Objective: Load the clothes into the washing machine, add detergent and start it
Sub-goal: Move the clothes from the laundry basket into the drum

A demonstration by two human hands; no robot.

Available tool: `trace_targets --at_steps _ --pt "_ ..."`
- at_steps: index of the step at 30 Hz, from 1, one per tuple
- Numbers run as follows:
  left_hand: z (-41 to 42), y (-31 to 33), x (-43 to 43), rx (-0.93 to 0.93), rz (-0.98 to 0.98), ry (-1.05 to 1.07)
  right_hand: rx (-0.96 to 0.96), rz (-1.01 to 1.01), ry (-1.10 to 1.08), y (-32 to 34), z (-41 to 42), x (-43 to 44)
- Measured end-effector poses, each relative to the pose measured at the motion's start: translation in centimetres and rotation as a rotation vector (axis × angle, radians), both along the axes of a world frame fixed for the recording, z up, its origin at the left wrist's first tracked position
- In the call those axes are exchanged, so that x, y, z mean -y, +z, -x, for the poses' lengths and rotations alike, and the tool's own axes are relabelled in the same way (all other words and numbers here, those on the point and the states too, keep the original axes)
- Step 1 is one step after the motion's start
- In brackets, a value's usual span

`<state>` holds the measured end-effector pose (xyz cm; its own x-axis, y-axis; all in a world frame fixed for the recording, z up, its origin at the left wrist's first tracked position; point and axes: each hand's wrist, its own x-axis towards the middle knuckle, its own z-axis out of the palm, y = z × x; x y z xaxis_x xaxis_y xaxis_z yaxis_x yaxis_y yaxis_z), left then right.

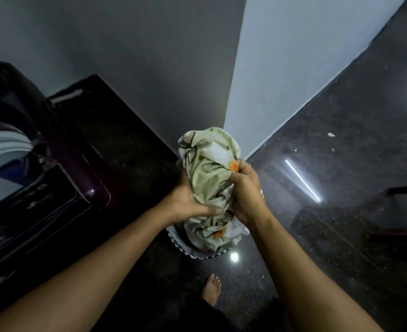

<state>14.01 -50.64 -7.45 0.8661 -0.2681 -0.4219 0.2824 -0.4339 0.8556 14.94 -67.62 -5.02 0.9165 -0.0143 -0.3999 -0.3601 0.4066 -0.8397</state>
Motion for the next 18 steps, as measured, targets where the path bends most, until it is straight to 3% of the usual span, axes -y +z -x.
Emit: trace_targets --at_steps 4,8,12,14,18 --pt "0.3 5.3 1.0 0.177 -0.070 0.186 0.116 -0.034 0.123 5.6 -0.2 -1.3" --pt "-0.7 10.1 0.0 0.188 0.100 0.429 0.288 0.030 0.256 11.6 -0.7 1.1" --pt "-1.5 14.5 -0.1 0.180 0.348 0.495 0.485 0.498 0.236 14.0 -0.1 4.5" --pt "-1.6 17.0 -0.2 0.189 0.479 0.476 0.458 0.633 0.248 14.0 0.7 6.0" --pt "-2.4 20.9 -0.5 0.191 0.690 0.480 0.344 0.515 0.400 12.8 1.7 7.2"
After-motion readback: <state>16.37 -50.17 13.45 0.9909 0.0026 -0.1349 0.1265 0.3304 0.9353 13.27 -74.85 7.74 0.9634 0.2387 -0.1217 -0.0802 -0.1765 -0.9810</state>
